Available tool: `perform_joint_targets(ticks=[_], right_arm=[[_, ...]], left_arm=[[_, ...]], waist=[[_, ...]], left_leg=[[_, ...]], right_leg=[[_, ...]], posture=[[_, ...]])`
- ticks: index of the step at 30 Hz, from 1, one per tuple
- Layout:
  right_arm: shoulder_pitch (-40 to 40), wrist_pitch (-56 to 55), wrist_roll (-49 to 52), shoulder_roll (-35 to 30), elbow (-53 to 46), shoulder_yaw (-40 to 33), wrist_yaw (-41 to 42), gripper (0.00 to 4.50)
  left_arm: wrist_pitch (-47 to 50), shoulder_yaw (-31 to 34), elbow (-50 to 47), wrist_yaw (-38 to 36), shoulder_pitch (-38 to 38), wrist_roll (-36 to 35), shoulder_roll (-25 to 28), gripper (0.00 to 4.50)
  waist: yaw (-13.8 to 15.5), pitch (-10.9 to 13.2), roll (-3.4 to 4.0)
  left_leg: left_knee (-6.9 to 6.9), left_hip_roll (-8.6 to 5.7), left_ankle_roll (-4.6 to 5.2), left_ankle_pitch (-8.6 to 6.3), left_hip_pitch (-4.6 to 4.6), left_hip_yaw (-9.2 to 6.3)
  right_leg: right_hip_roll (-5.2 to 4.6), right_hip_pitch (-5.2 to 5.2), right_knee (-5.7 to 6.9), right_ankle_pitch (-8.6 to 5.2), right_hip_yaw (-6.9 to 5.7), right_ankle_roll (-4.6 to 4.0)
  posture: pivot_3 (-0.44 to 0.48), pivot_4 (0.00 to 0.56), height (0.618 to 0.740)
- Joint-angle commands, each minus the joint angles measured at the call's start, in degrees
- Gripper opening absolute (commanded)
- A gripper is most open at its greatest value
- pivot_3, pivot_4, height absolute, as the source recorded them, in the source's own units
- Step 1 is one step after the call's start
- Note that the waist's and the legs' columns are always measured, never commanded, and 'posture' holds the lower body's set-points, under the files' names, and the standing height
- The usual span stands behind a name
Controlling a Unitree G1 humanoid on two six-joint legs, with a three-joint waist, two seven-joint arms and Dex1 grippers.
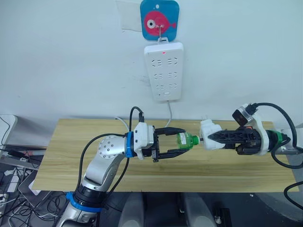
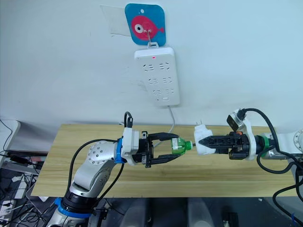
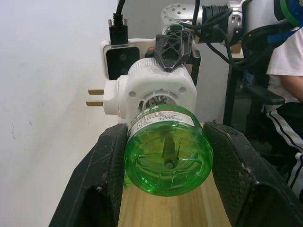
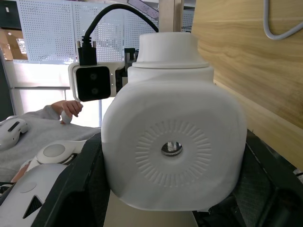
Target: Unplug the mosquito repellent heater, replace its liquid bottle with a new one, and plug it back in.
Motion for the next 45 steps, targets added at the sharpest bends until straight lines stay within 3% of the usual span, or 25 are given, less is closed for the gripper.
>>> perform_joint_targets(ticks=[1, 45], right_arm=[[-1.2, 1.6, 2.0, -0.8, -0.9, 0.4, 2.0, 2.97], [-6.1, 5.3, 2.0, -2.9, 5.5, 1.8, 8.2, 2.97]], left_arm=[[-1.4, -0.6, -1.9, 0.0, -0.4, -1.2, -0.8, 2.24], [-3.7, -0.4, -0.2, 0.3, -2.1, -1.1, -1.6, 2.24]], waist=[[0.0, 0.0, 0.0], [0.0, 0.0, -0.01]], left_leg=[[0.0, 0.0, 0.0, 0.0, 0.0, -0.01], [-0.01, -0.01, 0.0, 0.0, -0.05, -0.01]], right_leg=[[0.0, 0.0, 0.0, 0.0, -0.01, 0.0], [0.0, -0.01, -0.06, 0.0, -0.02, 0.0]], posture=[[-0.075, 0.263, 0.74], [-0.089, 0.274, 0.74]])
